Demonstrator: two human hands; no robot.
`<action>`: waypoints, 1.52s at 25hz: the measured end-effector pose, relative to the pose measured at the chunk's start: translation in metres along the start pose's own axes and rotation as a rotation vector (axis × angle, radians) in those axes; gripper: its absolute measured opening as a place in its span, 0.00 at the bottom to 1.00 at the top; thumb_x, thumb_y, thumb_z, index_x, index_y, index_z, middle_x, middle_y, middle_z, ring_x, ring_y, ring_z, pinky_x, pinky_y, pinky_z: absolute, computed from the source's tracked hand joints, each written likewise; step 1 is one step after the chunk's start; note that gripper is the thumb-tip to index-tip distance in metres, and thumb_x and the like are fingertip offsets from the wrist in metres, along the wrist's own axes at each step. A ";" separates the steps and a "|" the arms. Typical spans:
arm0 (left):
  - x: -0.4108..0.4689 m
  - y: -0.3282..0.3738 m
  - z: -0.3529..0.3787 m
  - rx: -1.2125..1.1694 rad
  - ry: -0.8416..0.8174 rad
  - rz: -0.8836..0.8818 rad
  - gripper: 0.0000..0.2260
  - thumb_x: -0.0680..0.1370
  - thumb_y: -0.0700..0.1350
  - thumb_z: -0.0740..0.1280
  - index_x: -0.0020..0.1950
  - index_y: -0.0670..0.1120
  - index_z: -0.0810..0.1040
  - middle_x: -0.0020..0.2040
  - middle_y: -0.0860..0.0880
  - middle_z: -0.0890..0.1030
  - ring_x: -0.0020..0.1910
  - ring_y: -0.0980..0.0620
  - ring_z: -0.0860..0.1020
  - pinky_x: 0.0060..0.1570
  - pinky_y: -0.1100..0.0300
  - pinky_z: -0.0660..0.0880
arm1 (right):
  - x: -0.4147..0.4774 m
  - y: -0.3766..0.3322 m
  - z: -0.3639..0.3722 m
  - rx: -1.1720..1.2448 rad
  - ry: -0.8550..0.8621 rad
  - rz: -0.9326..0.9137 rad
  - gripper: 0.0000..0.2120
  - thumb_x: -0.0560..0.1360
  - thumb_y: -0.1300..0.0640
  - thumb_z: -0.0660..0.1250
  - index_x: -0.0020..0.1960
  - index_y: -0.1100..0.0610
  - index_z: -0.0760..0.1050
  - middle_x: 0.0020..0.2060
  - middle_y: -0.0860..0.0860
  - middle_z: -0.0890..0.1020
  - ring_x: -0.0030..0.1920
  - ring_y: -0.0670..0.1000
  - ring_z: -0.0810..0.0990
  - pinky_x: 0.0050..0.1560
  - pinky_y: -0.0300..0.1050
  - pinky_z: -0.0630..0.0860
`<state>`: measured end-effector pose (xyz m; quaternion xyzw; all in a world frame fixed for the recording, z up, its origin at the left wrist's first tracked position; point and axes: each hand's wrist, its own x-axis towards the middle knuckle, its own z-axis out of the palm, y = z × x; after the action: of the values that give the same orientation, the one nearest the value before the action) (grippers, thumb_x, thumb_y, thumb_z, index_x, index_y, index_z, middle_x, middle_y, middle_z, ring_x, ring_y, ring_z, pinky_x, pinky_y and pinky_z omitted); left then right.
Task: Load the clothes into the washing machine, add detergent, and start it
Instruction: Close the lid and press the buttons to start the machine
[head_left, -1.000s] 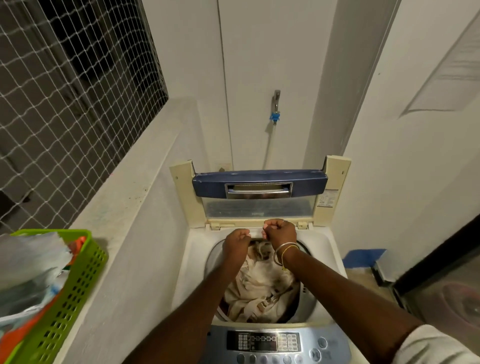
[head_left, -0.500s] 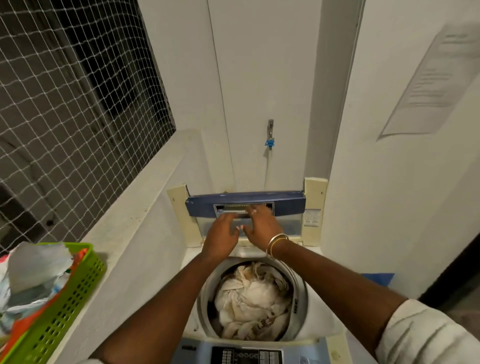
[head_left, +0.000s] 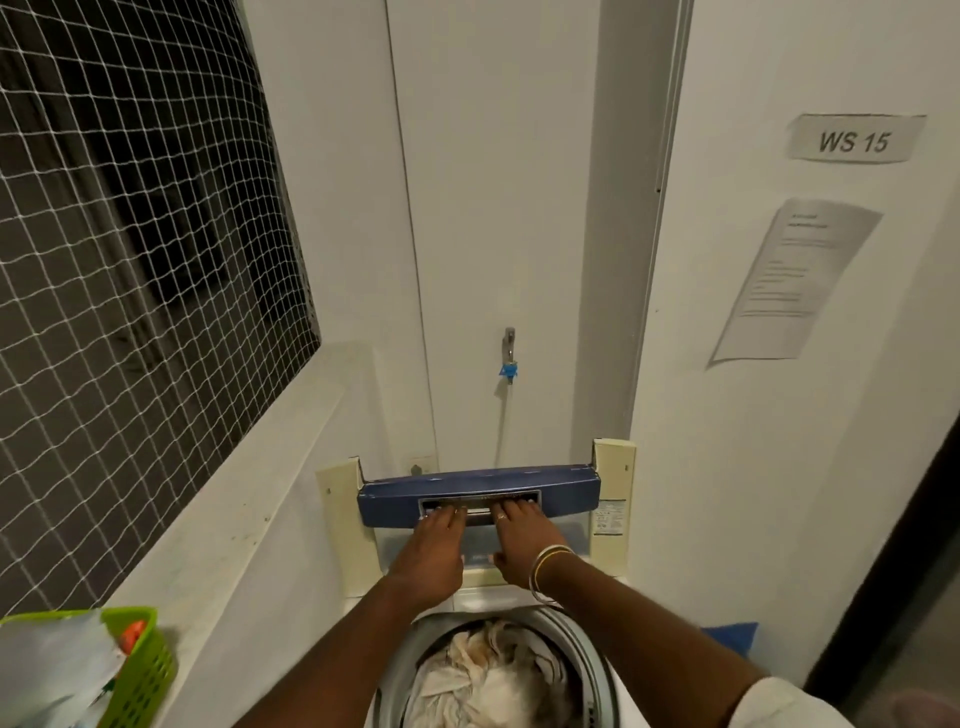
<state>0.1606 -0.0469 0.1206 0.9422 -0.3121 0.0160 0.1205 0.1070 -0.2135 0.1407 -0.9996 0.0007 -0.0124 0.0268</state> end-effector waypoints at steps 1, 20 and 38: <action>0.001 0.000 0.001 0.016 0.020 0.001 0.31 0.78 0.43 0.66 0.79 0.48 0.58 0.77 0.49 0.63 0.75 0.47 0.63 0.74 0.53 0.63 | 0.001 -0.003 0.003 -0.024 0.009 0.010 0.33 0.77 0.48 0.68 0.76 0.57 0.61 0.73 0.55 0.68 0.73 0.58 0.65 0.76 0.55 0.60; -0.066 0.016 -0.018 0.089 0.005 0.122 0.11 0.81 0.45 0.63 0.63 0.48 0.76 0.65 0.46 0.72 0.59 0.44 0.74 0.55 0.49 0.75 | -0.069 -0.038 -0.023 0.045 0.012 0.072 0.09 0.74 0.60 0.65 0.53 0.56 0.80 0.50 0.56 0.84 0.50 0.58 0.82 0.49 0.48 0.79; -0.108 0.032 -0.037 -0.135 -0.414 0.042 0.09 0.79 0.48 0.66 0.51 0.43 0.82 0.44 0.48 0.81 0.44 0.51 0.76 0.43 0.57 0.71 | -0.132 -0.037 0.003 0.293 -0.121 0.035 0.14 0.81 0.53 0.57 0.57 0.58 0.78 0.51 0.58 0.82 0.51 0.58 0.80 0.51 0.48 0.73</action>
<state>0.0560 0.0004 0.1521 0.9086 -0.3499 -0.1965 0.1163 -0.0245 -0.1758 0.1362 -0.9837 0.0146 0.0482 0.1726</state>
